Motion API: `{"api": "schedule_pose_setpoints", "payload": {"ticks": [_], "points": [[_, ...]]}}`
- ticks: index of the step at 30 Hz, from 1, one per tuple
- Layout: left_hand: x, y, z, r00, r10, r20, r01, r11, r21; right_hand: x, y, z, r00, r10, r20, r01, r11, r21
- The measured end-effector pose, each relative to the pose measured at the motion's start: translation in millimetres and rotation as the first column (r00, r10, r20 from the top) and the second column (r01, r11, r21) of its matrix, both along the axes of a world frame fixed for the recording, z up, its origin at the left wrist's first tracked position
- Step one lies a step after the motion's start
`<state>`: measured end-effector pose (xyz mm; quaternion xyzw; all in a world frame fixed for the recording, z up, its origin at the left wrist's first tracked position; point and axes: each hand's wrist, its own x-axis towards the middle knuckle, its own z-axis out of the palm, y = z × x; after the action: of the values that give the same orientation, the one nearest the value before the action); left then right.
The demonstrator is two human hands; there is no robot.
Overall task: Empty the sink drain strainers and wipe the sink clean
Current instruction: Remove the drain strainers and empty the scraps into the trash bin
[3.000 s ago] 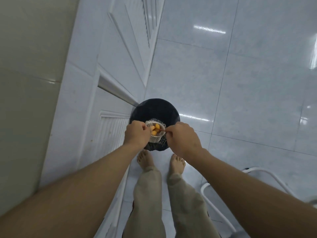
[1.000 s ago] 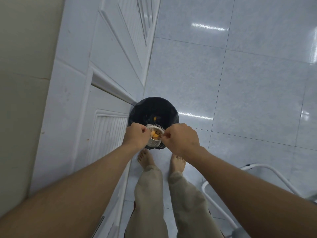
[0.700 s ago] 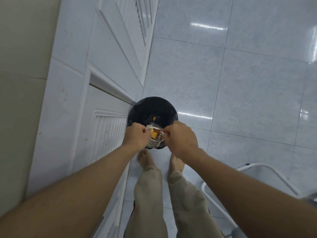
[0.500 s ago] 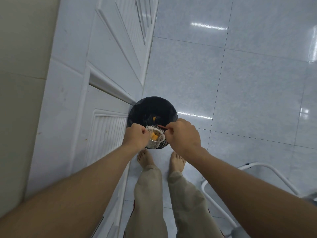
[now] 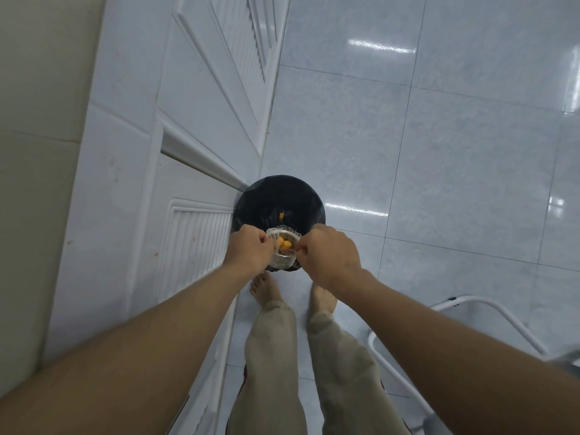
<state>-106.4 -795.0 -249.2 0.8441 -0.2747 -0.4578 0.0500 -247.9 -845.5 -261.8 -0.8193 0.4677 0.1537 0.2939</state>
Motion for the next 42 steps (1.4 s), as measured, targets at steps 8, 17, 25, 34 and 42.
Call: {"api": "schedule_pose_setpoints", "payload": {"ticks": [8,17,25,34,42], "points": [[2,-6,1,0.999,0.026,0.035,-0.026,1.000,-0.001,-4,2,5,0.998,-0.043,0.045,0.047,0.995,-0.090],[2,1,-4,0.999,0.025,0.039,-0.026,0.999,0.022,-3,-3,8,0.991,-0.118,0.056,0.122,0.989,-0.085],[1,6,-5,1.000,-0.003,-0.020,0.003,1.000,-0.002,1,-5,6,0.997,-0.025,-0.073,0.030,0.997,0.074],[4,14,-9,0.999,0.031,-0.015,-0.030,0.998,0.047,-18,20,-7,0.979,-0.197,0.060,0.184,0.967,0.179],[9,10,-12,0.983,0.186,-0.005,-0.185,0.978,0.098,-17,31,-10,0.963,-0.241,0.118,0.225,0.965,0.135]]}}
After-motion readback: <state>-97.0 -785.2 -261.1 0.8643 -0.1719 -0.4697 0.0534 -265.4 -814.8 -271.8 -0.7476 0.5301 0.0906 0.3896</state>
